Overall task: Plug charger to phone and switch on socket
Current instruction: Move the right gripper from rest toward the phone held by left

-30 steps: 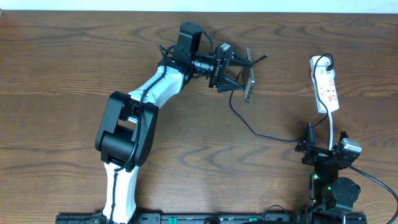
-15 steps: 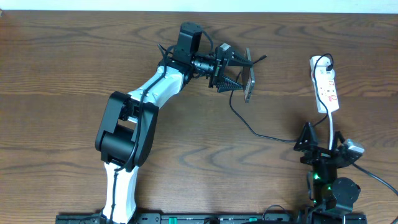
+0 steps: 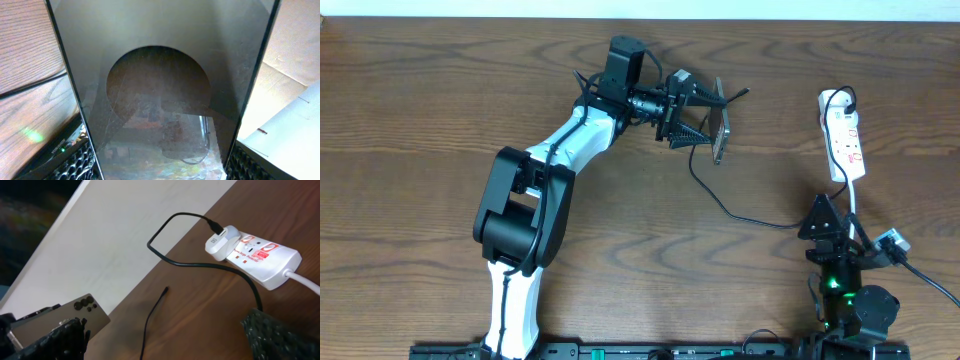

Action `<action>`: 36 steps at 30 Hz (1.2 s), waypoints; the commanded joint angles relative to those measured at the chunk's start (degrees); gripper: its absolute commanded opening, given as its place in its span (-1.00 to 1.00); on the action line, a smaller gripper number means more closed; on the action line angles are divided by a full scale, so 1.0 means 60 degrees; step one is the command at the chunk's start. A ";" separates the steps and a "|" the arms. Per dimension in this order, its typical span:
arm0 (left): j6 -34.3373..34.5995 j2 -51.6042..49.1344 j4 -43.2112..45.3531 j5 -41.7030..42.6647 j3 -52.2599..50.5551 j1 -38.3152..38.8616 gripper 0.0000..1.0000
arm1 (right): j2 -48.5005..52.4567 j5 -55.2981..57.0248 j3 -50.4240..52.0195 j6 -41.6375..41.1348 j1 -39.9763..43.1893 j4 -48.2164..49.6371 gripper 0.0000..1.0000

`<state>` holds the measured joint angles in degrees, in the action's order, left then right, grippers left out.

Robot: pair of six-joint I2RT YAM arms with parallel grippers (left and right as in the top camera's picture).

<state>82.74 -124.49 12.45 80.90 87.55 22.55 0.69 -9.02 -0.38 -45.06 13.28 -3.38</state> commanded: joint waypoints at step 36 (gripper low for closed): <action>-0.0022 -0.0033 0.0095 0.0441 0.0058 -0.0040 0.06 | 0.6226 -0.4109 -0.7763 0.3603 -0.2248 -0.3861 0.63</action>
<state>82.72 -124.51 12.47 81.14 87.55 22.55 36.53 -40.45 -45.82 -24.03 2.68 -26.72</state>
